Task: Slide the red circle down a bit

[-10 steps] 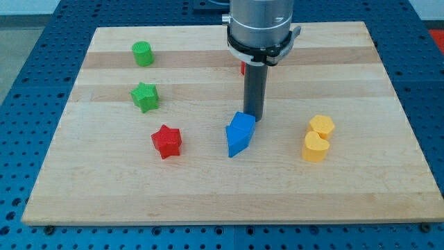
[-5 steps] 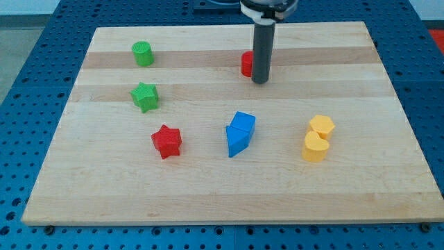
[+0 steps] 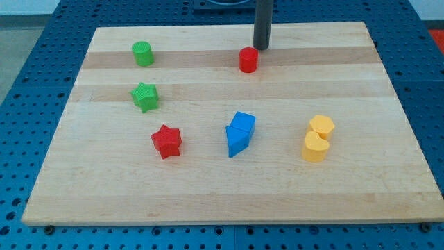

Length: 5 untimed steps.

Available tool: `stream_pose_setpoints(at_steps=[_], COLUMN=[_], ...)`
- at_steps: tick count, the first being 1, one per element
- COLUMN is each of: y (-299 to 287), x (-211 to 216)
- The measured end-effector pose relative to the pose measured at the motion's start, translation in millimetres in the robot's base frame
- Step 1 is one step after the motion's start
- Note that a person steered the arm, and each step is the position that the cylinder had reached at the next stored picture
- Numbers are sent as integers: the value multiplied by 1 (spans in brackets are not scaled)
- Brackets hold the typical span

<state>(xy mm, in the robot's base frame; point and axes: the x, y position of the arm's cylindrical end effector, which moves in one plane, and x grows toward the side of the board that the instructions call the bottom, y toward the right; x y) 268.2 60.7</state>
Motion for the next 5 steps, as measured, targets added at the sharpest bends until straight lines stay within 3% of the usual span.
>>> stream_pose_setpoints(at_steps=[2,3,5], y=[-2,-25,-68], x=[31,85,141])
